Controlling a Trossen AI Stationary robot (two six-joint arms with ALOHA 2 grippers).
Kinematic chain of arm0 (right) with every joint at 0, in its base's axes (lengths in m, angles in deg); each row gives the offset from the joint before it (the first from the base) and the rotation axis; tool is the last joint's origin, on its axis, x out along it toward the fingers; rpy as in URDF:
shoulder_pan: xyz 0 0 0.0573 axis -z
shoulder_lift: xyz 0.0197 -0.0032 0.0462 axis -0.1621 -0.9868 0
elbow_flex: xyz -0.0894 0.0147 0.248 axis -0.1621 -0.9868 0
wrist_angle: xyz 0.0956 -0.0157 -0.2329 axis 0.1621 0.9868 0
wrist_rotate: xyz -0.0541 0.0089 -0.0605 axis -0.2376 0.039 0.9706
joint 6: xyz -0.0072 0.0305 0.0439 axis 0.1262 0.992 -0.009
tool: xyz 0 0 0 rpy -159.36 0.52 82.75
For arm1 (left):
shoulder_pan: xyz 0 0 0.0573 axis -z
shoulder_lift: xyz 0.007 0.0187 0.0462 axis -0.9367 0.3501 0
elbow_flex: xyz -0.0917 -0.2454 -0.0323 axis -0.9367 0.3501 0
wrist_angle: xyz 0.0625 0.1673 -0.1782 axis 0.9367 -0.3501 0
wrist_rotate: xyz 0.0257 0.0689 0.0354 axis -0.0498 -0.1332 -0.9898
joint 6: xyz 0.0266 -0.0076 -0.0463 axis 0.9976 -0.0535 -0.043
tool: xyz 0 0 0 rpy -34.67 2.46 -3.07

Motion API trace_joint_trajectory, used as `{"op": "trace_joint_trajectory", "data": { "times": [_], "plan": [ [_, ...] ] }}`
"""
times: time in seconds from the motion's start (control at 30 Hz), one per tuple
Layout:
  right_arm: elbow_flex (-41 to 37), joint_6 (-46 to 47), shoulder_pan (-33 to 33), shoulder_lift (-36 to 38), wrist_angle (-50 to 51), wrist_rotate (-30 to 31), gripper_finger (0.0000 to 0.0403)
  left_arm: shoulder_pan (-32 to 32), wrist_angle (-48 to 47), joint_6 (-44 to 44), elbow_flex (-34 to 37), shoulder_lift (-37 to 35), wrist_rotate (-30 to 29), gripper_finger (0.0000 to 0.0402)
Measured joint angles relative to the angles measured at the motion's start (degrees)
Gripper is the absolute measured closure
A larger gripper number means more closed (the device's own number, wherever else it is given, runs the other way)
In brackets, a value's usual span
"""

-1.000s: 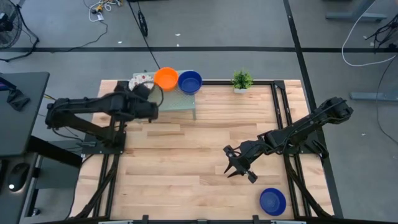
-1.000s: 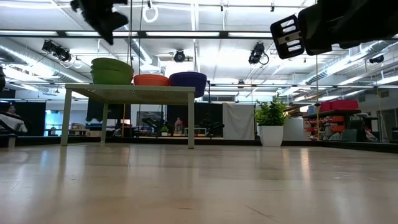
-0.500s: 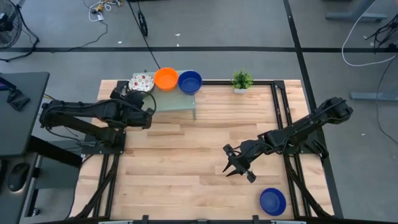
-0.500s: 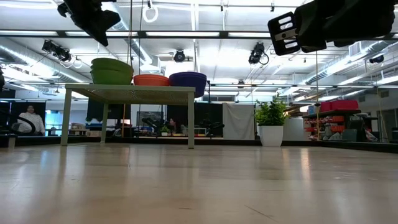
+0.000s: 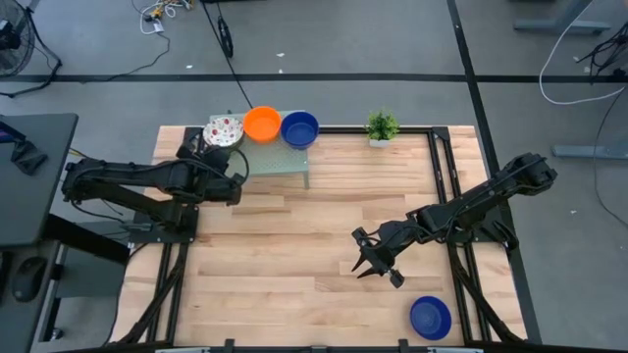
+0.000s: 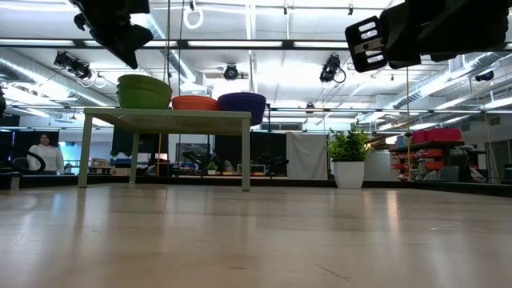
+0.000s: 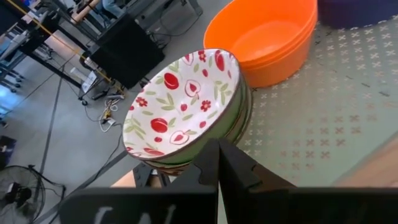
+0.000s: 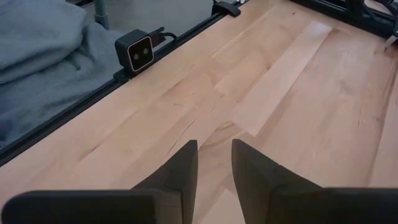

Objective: Pick & Place Mini bowls
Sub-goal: Stack the white patterned bowl on top of the other white patterned bowls on the shelf

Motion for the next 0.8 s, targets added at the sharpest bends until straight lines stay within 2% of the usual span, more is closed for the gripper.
{"op": "trace_joint_trajectory", "data": {
  "times": [0.4, 0.57, 0.8],
  "plan": [
    [0.0, 0.0, 0.0, 0.0, -0.1, 0.0, 0.0302, 0.0, 0.4, 0.2, 0.0, 0.0, 3.2, 0.0399],
    [0.0, -0.1, 0.0, 0.0, -0.1, 0.0, 0.0302, 0.0, 2.2, 2.7, 0.0, -0.2, 6.8, 0.0399],
    [0.0, -0.1, 0.0, 0.0, -0.5, 0.0, 0.0302, -0.6, 7.9, 3.2, -1.3, -7.0, 6.5, 0.04]
  ]
}}
